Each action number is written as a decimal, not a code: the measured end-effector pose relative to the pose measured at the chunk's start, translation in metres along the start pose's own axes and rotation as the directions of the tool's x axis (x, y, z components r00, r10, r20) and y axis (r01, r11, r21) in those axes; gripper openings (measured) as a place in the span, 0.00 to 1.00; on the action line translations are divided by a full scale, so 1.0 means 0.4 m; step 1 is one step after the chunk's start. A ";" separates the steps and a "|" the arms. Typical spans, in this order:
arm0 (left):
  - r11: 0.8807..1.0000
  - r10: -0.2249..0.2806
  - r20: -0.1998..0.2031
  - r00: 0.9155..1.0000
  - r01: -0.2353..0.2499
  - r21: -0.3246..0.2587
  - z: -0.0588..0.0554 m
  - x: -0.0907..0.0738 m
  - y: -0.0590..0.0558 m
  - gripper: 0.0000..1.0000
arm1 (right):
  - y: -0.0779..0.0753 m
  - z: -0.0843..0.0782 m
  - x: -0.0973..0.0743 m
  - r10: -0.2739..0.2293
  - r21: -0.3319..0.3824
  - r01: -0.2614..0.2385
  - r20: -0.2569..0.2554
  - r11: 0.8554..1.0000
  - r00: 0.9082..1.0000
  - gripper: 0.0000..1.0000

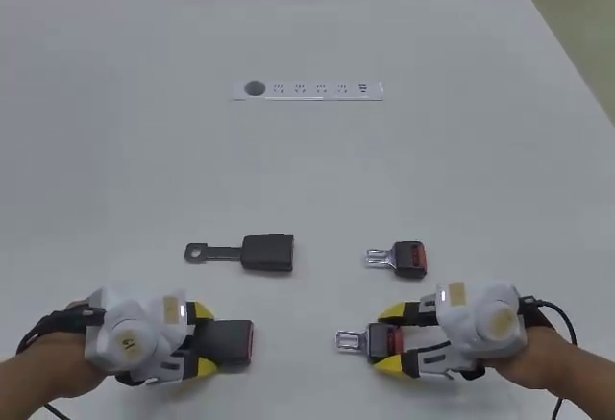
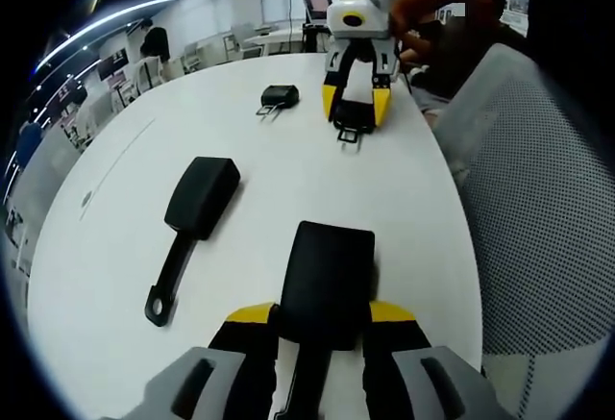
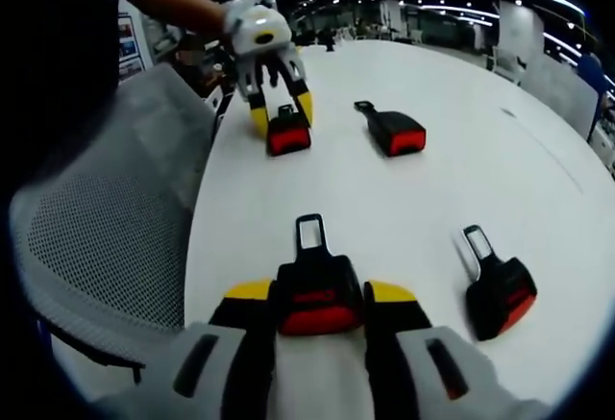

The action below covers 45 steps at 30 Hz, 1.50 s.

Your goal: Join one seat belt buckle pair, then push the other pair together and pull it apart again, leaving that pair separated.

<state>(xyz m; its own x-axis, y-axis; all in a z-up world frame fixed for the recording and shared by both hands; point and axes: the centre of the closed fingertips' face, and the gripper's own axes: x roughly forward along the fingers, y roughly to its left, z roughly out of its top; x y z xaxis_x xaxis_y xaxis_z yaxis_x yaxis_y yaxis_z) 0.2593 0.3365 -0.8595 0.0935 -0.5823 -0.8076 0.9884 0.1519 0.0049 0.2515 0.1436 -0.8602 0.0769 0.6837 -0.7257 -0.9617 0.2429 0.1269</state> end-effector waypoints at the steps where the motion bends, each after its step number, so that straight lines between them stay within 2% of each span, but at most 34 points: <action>1: 1.000 -0.001 -0.002 1.000 0.001 0.001 0.000 0.000 0.000 0.35 | 0.002 0.004 0.004 0.001 -0.002 -0.001 0.001 1.000 1.000 0.36; 21: 1.000 -0.005 -0.005 1.000 0.005 0.003 -0.001 0.000 0.001 0.35 | 0.033 0.062 0.058 0.026 -0.024 -0.026 0.040 0.999 0.999 0.36; 45: 1.000 -0.007 -0.007 1.000 0.007 0.003 -0.002 -0.001 0.001 0.35 | 0.055 0.151 0.146 0.049 -0.030 -0.046 0.102 0.998 0.994 0.36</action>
<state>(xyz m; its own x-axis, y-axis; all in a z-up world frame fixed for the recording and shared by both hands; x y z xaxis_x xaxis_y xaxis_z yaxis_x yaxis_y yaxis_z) 0.2595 0.3374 -0.8597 0.0857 -0.5775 -0.8119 0.9894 0.1455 0.0009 0.2506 0.2305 -0.8590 0.0558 0.7613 -0.6460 -0.9717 0.1902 0.1403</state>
